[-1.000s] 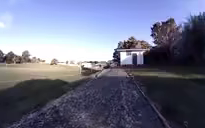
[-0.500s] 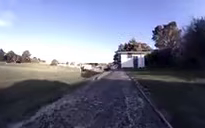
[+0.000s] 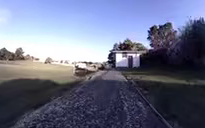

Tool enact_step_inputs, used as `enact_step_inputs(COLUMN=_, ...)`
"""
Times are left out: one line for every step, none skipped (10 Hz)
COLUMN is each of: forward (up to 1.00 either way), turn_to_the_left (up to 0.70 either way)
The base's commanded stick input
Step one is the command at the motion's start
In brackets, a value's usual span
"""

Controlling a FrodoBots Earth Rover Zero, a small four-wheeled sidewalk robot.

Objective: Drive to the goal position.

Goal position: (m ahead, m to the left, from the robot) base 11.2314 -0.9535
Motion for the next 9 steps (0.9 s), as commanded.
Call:
enact_step_inputs(forward=0.50, turn_to_the_left=0.00)
enact_step_inputs(forward=0.50, turn_to_the_left=0.00)
enact_step_inputs(forward=0.50, turn_to_the_left=0.00)
enact_step_inputs(forward=0.50, turn_to_the_left=0.00)
enact_step_inputs(forward=0.50, turn_to_the_left=0.00)
enact_step_inputs(forward=0.50, turn_to_the_left=0.00)
enact_step_inputs(forward=0.50, turn_to_the_left=0.00)
enact_step_inputs(forward=0.50, turn_to_the_left=0.00)
enact_step_inputs(forward=0.50, turn_to_the_left=0.00)
